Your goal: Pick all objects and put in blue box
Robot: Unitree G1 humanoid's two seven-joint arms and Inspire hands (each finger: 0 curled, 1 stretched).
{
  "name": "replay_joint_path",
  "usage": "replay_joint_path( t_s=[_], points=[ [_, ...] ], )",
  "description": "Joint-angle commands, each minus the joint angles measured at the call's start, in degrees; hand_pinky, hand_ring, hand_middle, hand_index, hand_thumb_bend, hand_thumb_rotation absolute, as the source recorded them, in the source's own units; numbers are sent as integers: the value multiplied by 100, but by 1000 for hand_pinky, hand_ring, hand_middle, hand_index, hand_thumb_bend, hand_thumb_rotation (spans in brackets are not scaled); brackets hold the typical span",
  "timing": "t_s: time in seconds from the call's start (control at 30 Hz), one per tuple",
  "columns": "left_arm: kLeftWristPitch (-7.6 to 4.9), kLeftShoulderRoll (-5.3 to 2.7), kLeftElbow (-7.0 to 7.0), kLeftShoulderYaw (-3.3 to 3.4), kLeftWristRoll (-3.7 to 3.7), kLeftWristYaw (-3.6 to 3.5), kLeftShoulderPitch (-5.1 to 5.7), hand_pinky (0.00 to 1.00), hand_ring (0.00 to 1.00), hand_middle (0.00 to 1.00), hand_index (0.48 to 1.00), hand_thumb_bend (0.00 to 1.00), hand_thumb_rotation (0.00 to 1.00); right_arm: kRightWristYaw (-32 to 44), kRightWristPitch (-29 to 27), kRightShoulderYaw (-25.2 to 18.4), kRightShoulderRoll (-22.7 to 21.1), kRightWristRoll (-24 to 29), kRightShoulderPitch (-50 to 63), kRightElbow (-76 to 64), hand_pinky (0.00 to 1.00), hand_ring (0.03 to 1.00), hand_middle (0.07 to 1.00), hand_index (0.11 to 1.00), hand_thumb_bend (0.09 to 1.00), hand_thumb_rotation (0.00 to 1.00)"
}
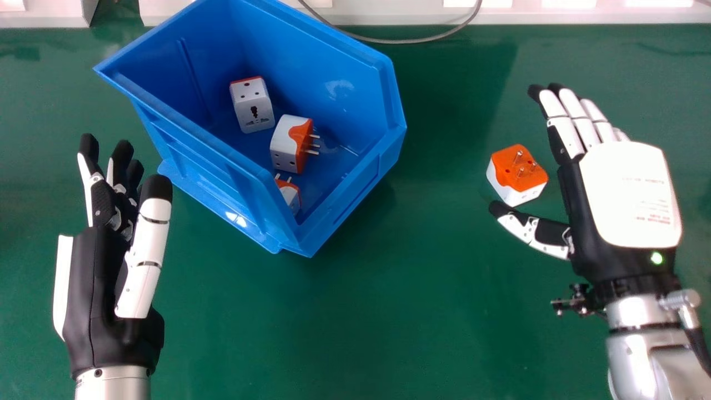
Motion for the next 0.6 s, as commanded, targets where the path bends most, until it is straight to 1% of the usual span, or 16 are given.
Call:
replay_joint_path(
  t_s=[0.0, 0.03, 0.13, 0.17, 0.23, 0.3, 0.37, 0.47, 0.57],
  points=[
    [-137, 17, -130, 16, -10, -12, -2, 1000, 1000, 997, 1000, 508, 650, 22, 55, -67, -14, 80, -360, 246, 723, 866, 907, 893, 390, 249],
    [-142, 19, -130, 14, -16, -19, -3, 1000, 1000, 999, 1000, 501, 643, 39, 61, -45, -19, 108, -476, 421, 725, 868, 911, 901, 385, 274],
    [-137, 15, -160, 6, 0, -7, 8, 1000, 1000, 997, 1000, 475, 644, 104, 136, 21, -6, 165, -791, 890, 728, 868, 911, 904, 394, 285],
    [-127, 19, -170, 8, -6, -7, 6, 1000, 1000, 998, 1000, 468, 646, 131, 169, 49, -3, 167, -892, 1031, 730, 867, 909, 902, 398, 286],
    [-129, 31, -180, 11, 3, -10, 4, 1000, 1000, 1000, 1000, 477, 647, 211, 248, 113, -1, 153, -1093, 1313, 737, 866, 906, 897, 401, 284],
    [-111, 33, -208, 9, 0, -7, 11, 1000, 1000, 998, 1000, 470, 648, 267, 324, 183, 1, 143, -1292, 1598, 746, 873, 910, 898, 394, 311],
    [-89, 30, -230, 7, 1, 3, 15, 1000, 1000, 999, 1000, 479, 649, 243, 332, 251, 9, 152, -1478, 1885, 731, 863, 902, 886, 415, 330],
    [-83, 27, -232, 7, -22, 0, 3, 1000, 1000, 995, 997, 480, 639, 254, 351, 371, 45, 180, -1751, 2277, 723, 858, 897, 876, 431, 325],
    [-59, 26, -244, 5, -5, 19, -9, 1000, 1000, 993, 997, 468, 641, 287, 402, 521, 85, 162, -2005, 2627, 711, 847, 886, 864, 440, 331]
  ],
)
